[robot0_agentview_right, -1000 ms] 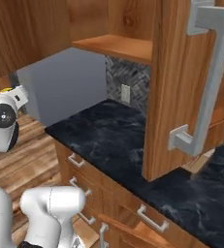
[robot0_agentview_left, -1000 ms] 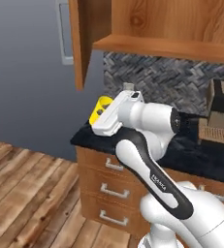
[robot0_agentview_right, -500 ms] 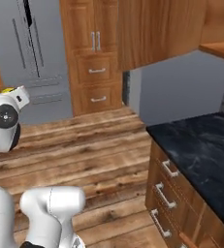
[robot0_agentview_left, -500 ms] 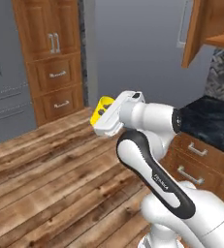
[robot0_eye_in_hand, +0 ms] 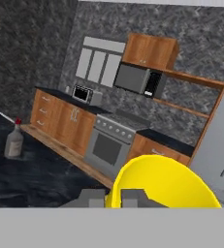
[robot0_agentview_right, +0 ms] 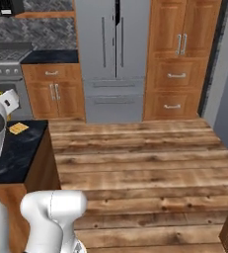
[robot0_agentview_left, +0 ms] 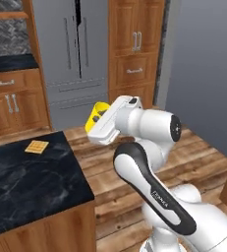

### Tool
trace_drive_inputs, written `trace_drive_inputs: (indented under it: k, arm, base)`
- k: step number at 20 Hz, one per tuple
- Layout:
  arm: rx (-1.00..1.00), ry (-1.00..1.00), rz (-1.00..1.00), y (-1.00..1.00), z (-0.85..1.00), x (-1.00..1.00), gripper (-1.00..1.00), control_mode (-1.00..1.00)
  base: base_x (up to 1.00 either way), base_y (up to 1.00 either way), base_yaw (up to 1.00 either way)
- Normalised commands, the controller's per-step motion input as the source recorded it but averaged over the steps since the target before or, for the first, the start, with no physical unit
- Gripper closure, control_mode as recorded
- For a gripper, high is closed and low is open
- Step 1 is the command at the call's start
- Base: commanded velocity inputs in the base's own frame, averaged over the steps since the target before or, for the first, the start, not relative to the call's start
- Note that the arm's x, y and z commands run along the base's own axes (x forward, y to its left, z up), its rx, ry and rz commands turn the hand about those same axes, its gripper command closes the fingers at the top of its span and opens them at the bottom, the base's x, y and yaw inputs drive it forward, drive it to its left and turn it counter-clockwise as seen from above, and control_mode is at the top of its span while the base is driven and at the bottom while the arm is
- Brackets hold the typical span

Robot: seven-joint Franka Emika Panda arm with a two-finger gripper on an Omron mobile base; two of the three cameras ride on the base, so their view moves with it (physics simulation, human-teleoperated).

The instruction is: Open the cabinet directly in front. Then move the liquor and the cup to the dining counter with the candle on it.

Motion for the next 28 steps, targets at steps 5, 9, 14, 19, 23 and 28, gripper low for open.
trace_drive_inputs:
  k: [5,9,14,19,23,28]
  arm:
    - [0.0,0.0,0.0,0.0,0.0,0.0,1.0,1.0]
    - [0.0,0.0,0.0,0.0,0.0,0.0,1.0,1.0]
    - [0.0,0.0,0.0,0.0,0.0,0.0,1.0,1.0]
    - [0.0,0.0,0.0,0.0,0.0,0.0,1.0,1.0]
    - [0.0,0.0,0.0,0.0,0.0,0.0,1.0,1.0]
    - [0.0,0.0,0.0,0.0,0.0,0.0,1.0,1.0]
  base:
    - [0.52,-0.17,0.0]
    - [0.0,0.0,0.01]
    - [-0.6,0.5,0.03]
    - [-0.55,1.0,0.0]
    - [-0.14,1.0,0.0]
    - [-0.7,0.55,0.07]
